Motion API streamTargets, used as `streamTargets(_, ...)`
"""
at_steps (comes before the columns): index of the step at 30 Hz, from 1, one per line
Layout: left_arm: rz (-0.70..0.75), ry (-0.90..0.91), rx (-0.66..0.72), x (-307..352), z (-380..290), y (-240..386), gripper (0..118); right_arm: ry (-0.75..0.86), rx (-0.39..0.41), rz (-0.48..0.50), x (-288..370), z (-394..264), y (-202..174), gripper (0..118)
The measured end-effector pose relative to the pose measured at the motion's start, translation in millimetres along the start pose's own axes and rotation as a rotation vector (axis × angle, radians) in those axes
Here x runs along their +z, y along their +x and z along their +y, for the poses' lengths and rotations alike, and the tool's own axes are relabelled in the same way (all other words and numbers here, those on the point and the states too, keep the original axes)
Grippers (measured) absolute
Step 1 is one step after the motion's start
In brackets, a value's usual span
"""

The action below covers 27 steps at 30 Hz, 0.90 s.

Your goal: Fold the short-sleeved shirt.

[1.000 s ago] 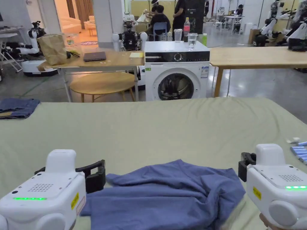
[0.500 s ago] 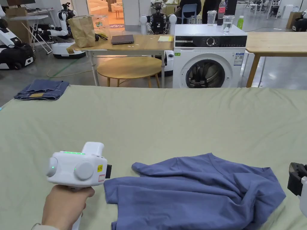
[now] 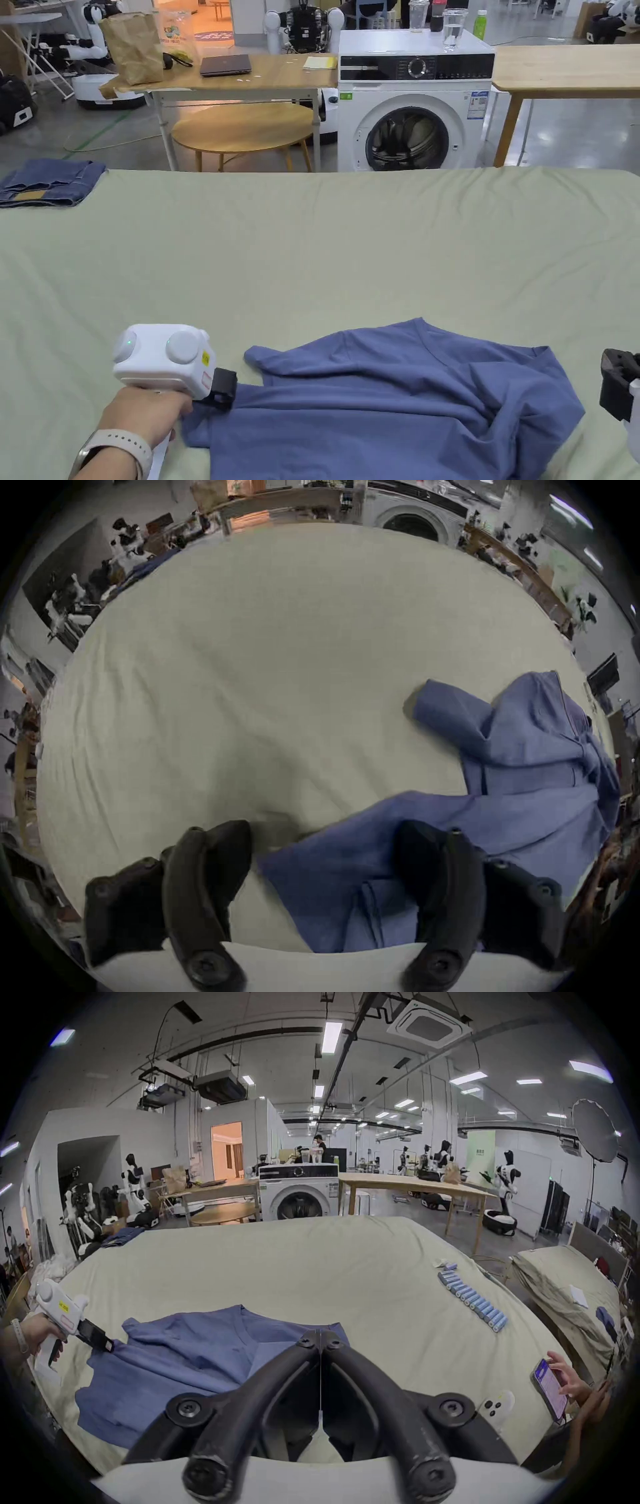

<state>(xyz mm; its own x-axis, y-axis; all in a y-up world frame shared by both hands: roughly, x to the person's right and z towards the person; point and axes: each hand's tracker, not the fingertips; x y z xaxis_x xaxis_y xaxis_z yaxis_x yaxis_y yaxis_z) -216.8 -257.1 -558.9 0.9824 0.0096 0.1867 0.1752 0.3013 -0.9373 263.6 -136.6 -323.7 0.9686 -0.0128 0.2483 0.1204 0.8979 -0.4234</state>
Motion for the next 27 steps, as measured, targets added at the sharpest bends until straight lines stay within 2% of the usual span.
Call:
streamTargets(2, -0.016, 0.029, 0.012, 11.3, -0.1, 2.0, 73, -0.002, 0.003, -0.007, -0.8, -0.2, 5.8, 0)
streamTargets(3, 0.003, 0.062, -0.022, 57.1, -23.8, 35.5, 55, -0.004, 0.005, -0.01, -2.3, 0.9, 8.5, 0)
streamTargets(5, -0.053, 0.062, -0.032, 74.8, -32.8, 48.3, 3, -0.014, 0.006, -0.022, -5.3, 3.4, 13.0, 0)
streamTargets(7, -0.08, 0.013, -0.017, 69.2, -14.9, 44.0, 0, -0.042, 0.003, -0.025, -13.8, 8.4, 19.4, 0)
streamTargets(8, -0.061, 0.054, -0.035, 77.7, -11.7, 46.5, 0, -0.054, 0.009, -0.025, -19.0, 11.4, 22.3, 0)
streamTargets(10, -0.115, 0.123, 0.002, 101.4, -2.5, 47.4, 0, -0.1, 0.021, -0.026, -34.0, 18.8, 29.0, 0)
streamTargets(16, -0.146, 0.251, -0.056, 110.8, 6.4, 46.5, 0, -0.276, -0.05, -0.024, -111.5, 38.9, 58.0, 2)
streamTargets(17, -0.149, 0.257, -0.056, 111.0, 9.6, 44.0, 0, -0.301, -0.056, -0.01, -126.4, 38.3, 60.2, 20)
streamTargets(18, -0.149, 0.26, -0.057, 109.7, 14.1, 40.1, 0, -0.322, -0.065, 0.012, -143.1, 37.4, 62.2, 56)
streamTargets(19, -0.141, 0.276, -0.063, 105.8, 1.2, 47.8, 0, -0.358, -0.071, 0.017, -159.3, 35.3, 62.7, 109)
streamTargets(20, -0.143, 0.279, -0.062, 104.2, 3.9, 45.0, 0, -0.422, -0.074, 0.016, -178.3, 30.0, 61.3, 118)
streamTargets(22, -0.145, 0.282, -0.059, 100.4, 10.9, 37.1, 0, -0.451, -0.04, 0.004, -207.1, 16.4, 59.8, 117)
streamTargets(23, -0.137, 0.295, -0.06, 104.3, -3.6, 48.4, 0, -0.462, -0.042, -0.03, -220.5, 9.7, 58.9, 117)
streamTargets(26, -0.135, 0.292, -0.052, 98.1, 1.3, 42.3, 0, -0.532, -0.038, -0.05, -250.2, -11.9, 48.8, 117)
streamTargets(27, -0.129, 0.296, -0.052, 100.8, -8.4, 49.7, 0, -0.55, -0.016, -0.071, -257.3, -19.3, 45.7, 113)
